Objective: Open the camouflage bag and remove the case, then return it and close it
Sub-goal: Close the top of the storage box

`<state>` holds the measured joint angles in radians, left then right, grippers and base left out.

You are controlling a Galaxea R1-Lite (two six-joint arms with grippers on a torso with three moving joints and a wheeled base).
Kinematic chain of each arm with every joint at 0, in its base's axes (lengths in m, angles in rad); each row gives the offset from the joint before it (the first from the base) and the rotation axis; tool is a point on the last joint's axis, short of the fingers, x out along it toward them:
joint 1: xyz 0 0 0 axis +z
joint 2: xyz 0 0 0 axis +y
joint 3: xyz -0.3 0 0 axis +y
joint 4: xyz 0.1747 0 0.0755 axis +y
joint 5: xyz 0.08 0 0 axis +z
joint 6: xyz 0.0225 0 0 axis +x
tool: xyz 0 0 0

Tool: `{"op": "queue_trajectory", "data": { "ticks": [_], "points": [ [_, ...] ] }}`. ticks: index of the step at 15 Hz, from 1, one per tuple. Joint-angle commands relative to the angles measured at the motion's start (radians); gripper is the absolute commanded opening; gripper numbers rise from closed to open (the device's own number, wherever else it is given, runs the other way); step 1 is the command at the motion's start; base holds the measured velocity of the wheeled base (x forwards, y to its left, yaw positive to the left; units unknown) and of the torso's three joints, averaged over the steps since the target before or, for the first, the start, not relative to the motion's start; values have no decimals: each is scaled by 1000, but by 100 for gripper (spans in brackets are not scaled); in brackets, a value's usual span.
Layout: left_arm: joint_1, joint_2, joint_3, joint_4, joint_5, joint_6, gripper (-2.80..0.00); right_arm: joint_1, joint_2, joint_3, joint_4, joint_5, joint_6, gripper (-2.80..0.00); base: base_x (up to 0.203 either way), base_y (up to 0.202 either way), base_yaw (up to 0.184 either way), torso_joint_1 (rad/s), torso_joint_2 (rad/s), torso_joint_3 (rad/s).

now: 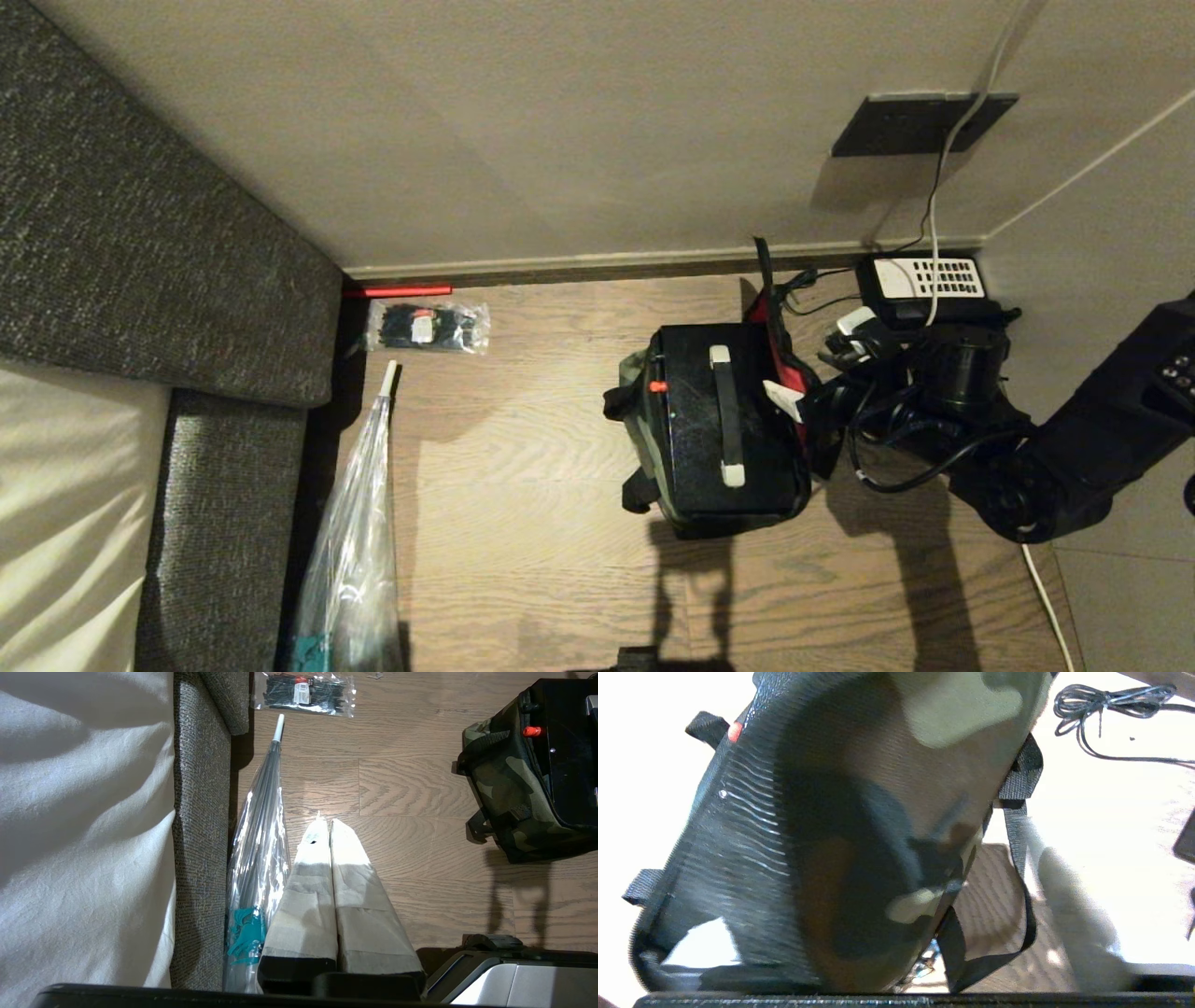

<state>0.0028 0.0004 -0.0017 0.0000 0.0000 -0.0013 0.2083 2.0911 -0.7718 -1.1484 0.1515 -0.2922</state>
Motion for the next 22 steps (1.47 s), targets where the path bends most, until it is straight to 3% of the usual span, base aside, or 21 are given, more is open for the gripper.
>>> {"op": "queue_trajectory", "data": {
  "ticks": [1,10,15,18,22],
  "points": [
    [0,-3,0,0,0,0,-280,2,-39,13,17,4,-7,-280,0,0,0,0,0,0],
    [0,-3,0,0,0,0,-280,67,-133,341,-43,9,-78,-280,0,0,0,0,0,0],
    [0,-3,0,0,0,0,-280,121,-119,456,-70,-3,-117,-280,0,0,0,0,0,0],
    [0,-3,0,0,0,0,-280,178,-88,465,-57,-36,-120,-280,0,0,0,0,0,0],
    [0,-3,0,0,0,0,-280,175,-167,327,75,-72,-95,-280,0,0,0,0,0,0]
  ]
}}
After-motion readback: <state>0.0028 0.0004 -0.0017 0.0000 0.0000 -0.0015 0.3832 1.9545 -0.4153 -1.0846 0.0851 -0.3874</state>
